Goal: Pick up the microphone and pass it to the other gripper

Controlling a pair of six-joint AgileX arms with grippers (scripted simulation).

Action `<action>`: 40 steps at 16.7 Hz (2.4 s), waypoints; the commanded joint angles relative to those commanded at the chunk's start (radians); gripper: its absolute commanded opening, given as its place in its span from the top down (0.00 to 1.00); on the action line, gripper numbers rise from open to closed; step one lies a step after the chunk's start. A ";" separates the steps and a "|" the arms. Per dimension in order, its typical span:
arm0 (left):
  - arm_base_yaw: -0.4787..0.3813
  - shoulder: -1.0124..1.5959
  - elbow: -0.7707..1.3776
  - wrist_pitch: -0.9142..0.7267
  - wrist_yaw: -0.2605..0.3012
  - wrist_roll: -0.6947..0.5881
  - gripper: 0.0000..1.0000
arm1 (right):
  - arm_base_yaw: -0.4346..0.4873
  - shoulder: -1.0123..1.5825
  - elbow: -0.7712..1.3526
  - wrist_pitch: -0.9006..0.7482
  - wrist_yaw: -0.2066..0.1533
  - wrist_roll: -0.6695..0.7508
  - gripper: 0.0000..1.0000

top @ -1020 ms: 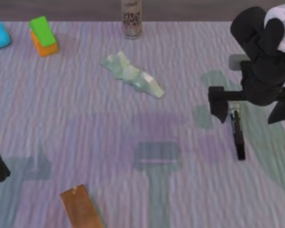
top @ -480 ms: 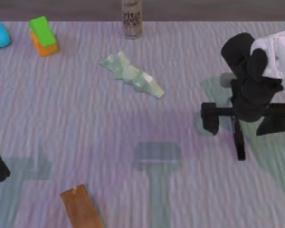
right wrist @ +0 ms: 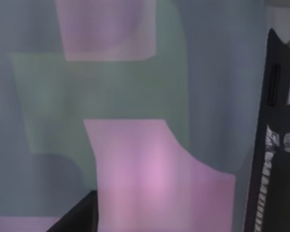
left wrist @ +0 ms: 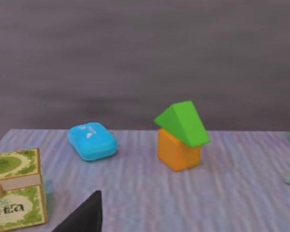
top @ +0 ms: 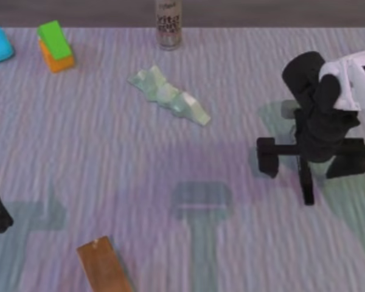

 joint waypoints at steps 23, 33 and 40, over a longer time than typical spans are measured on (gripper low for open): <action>0.000 0.000 0.000 0.000 0.000 0.000 0.00 | 0.001 -0.056 0.022 -0.022 0.017 -0.011 1.00; 0.000 0.000 0.000 0.000 0.000 0.000 0.00 | 0.003 -0.146 -0.100 0.481 -0.147 -0.130 1.00; 0.000 0.000 0.000 0.000 0.000 0.000 0.00 | -0.003 -0.277 -0.286 1.105 -0.334 -0.265 1.00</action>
